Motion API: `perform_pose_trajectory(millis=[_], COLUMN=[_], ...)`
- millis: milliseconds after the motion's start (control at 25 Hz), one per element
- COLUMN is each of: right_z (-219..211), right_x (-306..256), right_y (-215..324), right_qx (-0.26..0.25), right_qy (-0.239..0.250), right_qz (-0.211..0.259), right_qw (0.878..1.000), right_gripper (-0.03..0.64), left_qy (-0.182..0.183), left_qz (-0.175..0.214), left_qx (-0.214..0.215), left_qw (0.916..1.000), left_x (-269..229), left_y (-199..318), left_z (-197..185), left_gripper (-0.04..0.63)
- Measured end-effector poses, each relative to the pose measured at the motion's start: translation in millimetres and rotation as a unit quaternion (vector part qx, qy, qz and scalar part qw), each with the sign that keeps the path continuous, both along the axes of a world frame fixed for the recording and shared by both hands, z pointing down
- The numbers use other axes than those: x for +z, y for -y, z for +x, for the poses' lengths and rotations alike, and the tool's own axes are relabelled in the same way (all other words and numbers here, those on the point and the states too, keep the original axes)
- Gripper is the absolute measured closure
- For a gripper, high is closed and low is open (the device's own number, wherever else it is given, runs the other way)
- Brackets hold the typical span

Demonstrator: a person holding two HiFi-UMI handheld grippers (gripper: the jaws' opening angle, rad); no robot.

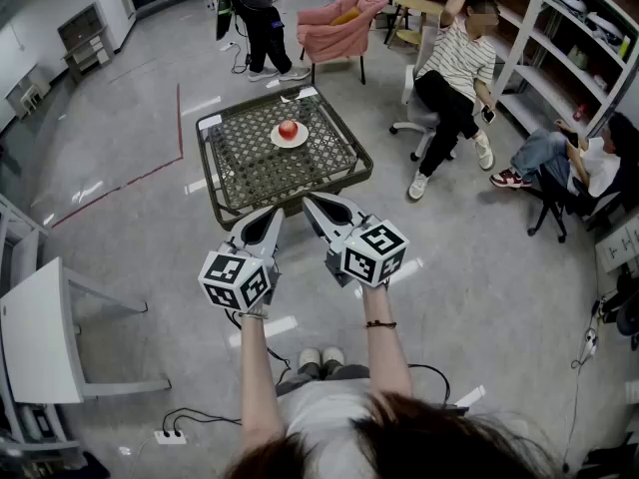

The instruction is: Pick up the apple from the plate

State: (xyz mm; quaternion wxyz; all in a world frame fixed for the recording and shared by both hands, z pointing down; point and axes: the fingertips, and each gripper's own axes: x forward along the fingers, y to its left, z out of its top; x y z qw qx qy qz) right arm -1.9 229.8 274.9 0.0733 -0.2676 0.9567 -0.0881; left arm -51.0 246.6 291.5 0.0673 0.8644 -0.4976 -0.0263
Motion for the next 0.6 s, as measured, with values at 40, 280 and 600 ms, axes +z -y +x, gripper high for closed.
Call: perform_pose_trajectory(millis=[40, 280, 600], right_z=[-0.3, 3.1, 6.0], right_x=[0.9, 1.6, -1.1], right_y=[0.4, 2.2, 2.8], right_qx=[0.000, -0.004, -0.008], right_qy=[0.000, 0.004, 0.007], right_qz=[0.000, -0.004, -0.002], right_qw=[1.000, 1.000, 1.000], right_gripper=[0.607, 0.607, 0.607], left_qy=[0.001, 0.003, -0.001], left_qz=[-0.001, -0.009, -0.009], left_qx=[-0.001, -0.002, -0.005], left_qw=[1.0000, 1.0000, 0.9999], left_x=[1.0, 3.7, 3.8], left_y=[0.2, 2.9, 5.1], left_z=[-0.7, 3.4, 6.3], left_gripper=[0.584, 0.584, 0.584])
